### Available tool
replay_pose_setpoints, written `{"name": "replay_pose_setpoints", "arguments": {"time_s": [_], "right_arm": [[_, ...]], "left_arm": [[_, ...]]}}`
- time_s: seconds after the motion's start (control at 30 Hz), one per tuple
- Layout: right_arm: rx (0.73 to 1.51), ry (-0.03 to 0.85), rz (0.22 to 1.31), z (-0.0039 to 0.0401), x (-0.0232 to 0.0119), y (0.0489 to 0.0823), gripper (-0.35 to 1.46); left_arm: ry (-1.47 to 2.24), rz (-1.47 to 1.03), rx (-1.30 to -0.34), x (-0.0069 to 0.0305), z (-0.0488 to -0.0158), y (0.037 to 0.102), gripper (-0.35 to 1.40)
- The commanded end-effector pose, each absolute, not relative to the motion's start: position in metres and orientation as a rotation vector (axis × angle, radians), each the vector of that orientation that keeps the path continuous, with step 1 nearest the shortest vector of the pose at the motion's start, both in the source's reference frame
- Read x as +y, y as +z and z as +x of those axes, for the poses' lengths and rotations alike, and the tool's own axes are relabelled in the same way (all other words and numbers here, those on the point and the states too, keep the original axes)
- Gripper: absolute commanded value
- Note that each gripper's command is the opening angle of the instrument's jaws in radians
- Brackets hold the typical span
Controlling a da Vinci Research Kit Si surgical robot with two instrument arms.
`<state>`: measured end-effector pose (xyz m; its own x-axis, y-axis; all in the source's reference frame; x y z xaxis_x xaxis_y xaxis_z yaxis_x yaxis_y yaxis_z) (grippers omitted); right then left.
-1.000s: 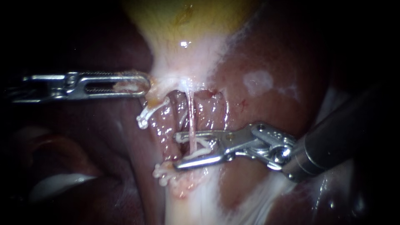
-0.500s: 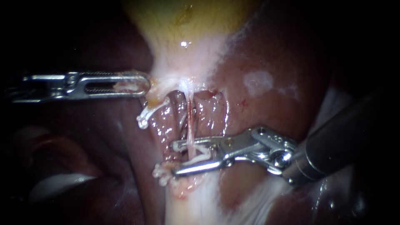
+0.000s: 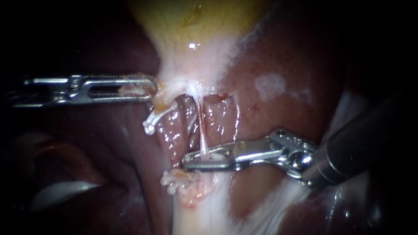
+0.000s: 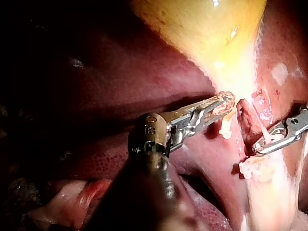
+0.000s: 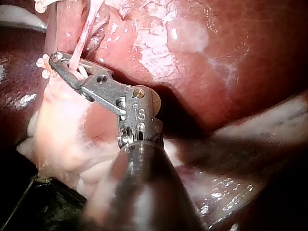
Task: Clipping first clip right tube
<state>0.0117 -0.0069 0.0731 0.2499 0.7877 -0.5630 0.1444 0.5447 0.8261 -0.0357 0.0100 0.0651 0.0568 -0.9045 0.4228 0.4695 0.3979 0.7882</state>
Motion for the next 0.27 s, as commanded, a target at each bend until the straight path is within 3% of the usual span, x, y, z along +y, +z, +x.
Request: {"name": "replay_pose_setpoints", "arguments": {"time_s": [0.03, 0.27], "right_arm": [[1.269, 0.537, 0.929, 0.0117, -0.0069, 0.0731, -0.35], [1.269, 0.537, 0.929, 0.0117, -0.0069, 0.0731, -0.35]], "left_arm": [[-1.114, 0.515, -1.057, 0.0100, -0.0357, 0.0651, -0.35], [-1.114, 0.515, -1.057, 0.0100, -0.0357, 0.0651, -0.35]]}}
